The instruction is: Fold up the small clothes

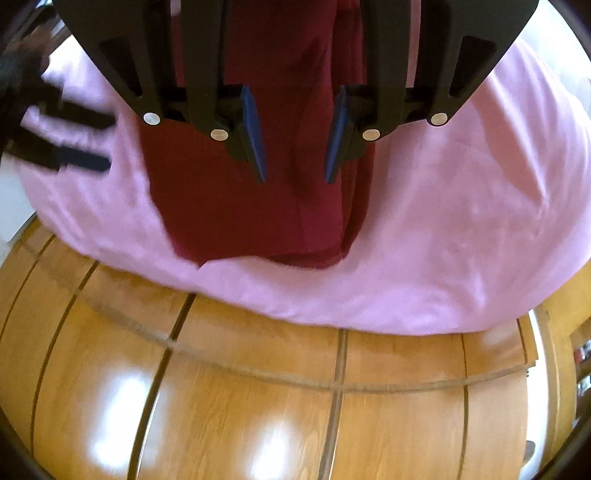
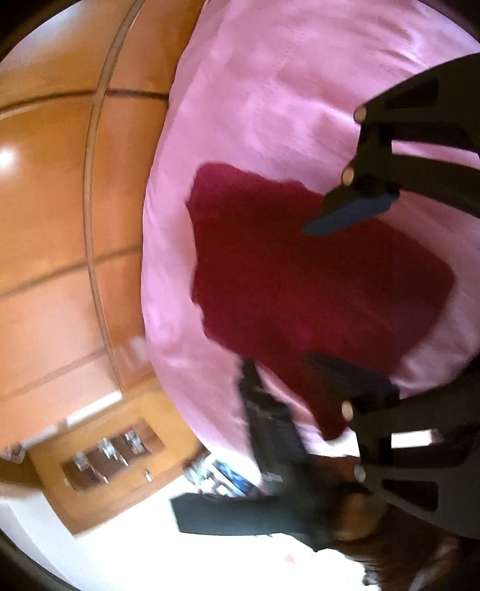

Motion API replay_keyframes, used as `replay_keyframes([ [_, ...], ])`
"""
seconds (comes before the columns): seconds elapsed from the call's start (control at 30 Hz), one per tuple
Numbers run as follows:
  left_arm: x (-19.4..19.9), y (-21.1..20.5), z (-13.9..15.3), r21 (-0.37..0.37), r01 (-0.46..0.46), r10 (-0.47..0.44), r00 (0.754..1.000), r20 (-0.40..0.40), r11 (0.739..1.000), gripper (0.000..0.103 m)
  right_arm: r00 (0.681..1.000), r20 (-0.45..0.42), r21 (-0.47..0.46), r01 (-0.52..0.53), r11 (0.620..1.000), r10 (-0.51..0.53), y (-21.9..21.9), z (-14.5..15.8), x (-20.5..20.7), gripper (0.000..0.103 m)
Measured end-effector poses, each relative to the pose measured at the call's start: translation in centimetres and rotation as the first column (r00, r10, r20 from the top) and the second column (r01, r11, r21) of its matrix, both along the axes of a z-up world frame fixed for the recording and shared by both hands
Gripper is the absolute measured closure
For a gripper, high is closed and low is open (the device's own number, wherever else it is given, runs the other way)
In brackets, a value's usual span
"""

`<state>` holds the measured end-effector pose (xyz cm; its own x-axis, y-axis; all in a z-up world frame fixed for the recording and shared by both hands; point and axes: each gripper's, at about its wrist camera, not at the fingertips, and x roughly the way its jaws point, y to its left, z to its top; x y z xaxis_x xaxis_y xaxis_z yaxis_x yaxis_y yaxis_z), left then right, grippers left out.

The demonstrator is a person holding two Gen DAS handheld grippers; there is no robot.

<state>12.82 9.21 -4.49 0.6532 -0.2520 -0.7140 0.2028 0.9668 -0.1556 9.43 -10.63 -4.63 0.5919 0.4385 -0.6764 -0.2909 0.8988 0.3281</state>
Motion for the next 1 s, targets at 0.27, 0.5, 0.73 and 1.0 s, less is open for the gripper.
replay_keyframes([
  [0.27, 0.6, 2.2, -4.0, -0.004, -0.046, 0.045, 0.996, -0.075, 0.999, 0.073, 0.998, -0.047, -0.117, 0.034, 0.993, -0.039, 2.5, -5.0, 4.9, 0.053],
  [0.5, -1.1, 2.4, -1.3, 0.064, -0.091, 0.089, 0.996, 0.027, 0.994, 0.069, 1.000, 0.000, -0.106, 0.006, 0.994, -0.006, 2.1, -4.1, 3.7, 0.021],
  [0.73, -1.4, 3.9, -1.6, 0.064, -0.093, 0.093, 0.996, -0.001, 0.994, 0.069, 0.998, -0.019, -0.024, 0.053, 0.998, -0.053, 0.4, -3.9, 2.8, 0.013],
  [1.0, -1.2, 4.8, -1.9, 0.034, -0.087, 0.088, 0.996, -0.017, 0.996, 0.046, 0.987, -0.118, 0.114, 0.124, 0.986, -0.110, -2.7, -5.0, 3.1, 0.011],
])
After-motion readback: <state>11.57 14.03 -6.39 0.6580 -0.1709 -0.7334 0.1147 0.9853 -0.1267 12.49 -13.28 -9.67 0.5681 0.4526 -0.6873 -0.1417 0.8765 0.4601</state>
